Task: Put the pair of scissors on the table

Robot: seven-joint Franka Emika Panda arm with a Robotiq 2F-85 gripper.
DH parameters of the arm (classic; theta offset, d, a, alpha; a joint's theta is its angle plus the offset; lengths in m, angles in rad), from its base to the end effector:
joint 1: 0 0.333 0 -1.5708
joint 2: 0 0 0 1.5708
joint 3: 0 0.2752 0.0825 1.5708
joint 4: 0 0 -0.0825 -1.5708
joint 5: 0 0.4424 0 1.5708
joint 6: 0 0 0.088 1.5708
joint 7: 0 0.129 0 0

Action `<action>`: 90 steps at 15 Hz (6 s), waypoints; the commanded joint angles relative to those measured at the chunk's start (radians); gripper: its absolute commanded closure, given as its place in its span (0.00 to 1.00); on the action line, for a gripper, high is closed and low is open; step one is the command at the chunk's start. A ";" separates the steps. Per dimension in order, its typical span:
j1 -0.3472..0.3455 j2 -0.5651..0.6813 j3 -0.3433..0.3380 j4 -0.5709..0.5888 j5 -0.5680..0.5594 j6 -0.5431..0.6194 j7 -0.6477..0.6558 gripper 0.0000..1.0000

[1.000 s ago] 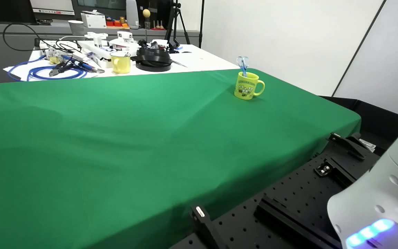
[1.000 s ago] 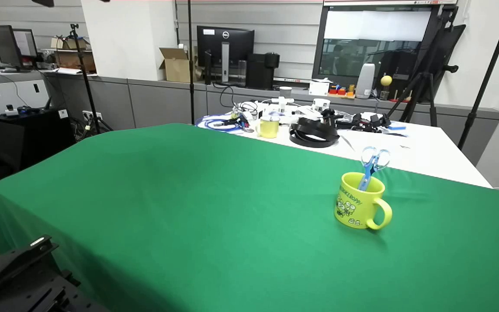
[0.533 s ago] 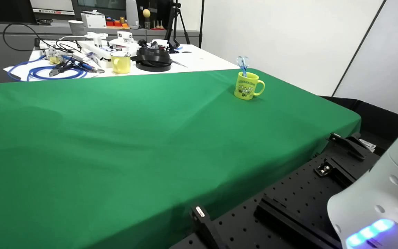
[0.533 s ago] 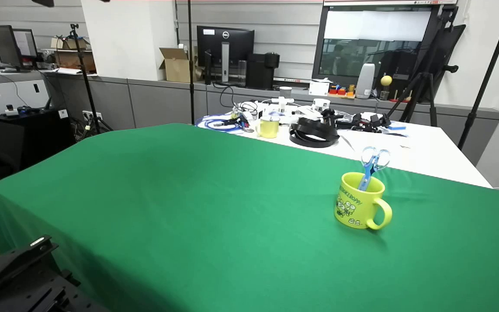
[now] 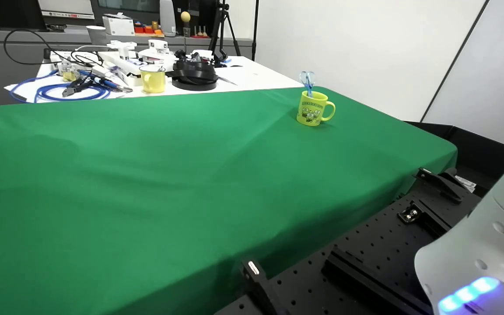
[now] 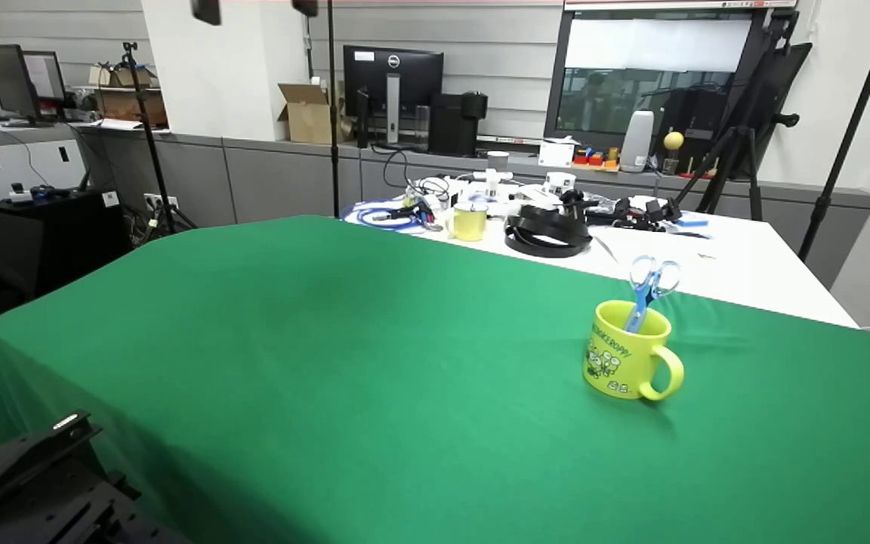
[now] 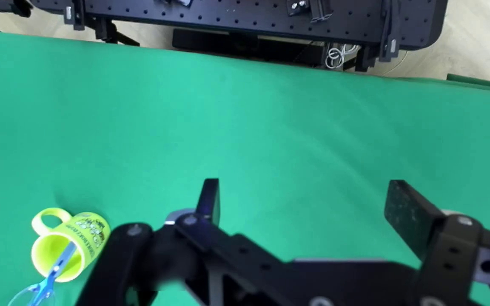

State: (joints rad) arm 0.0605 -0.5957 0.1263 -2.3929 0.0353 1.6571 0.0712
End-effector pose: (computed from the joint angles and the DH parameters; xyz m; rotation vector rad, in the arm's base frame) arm 0.4252 0.0834 0.4460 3.0792 0.1284 -0.2135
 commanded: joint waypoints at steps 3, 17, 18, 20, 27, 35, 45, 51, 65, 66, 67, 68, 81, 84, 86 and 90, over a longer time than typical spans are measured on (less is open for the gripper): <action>-0.070 0.292 -0.098 0.253 -0.060 0.010 -0.052 0.00; -0.227 0.854 -0.284 0.924 0.027 -0.114 0.254 0.00; -0.238 0.888 -0.296 0.968 0.045 -0.126 0.277 0.00; -0.267 0.956 -0.319 1.054 0.090 -0.152 0.316 0.00; -0.370 1.175 -0.372 1.310 0.208 -0.132 0.507 0.00; -0.382 1.208 -0.369 1.303 0.221 -0.097 0.547 0.00; -0.366 1.268 -0.373 1.398 0.197 -0.140 0.680 0.00; -0.330 1.429 -0.359 1.549 0.210 -0.094 1.055 0.00; -0.438 1.647 -0.348 1.747 0.090 -0.383 1.132 0.00; -0.444 1.657 -0.345 1.760 0.088 -0.385 1.124 0.00; -0.450 1.668 -0.341 1.773 0.089 -0.386 1.113 0.00; -0.452 1.680 -0.337 1.786 0.091 -0.383 1.109 0.00; -0.418 1.738 -0.343 1.810 0.096 -0.357 1.083 0.00; -0.418 1.745 -0.342 1.807 0.098 -0.346 1.080 0.00; -0.415 1.749 -0.342 1.803 0.097 -0.341 1.077 0.00; -0.407 1.755 -0.343 1.797 0.092 -0.335 1.065 0.00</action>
State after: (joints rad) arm -0.3481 1.1304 -0.2169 -0.6443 0.1358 1.3277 1.1462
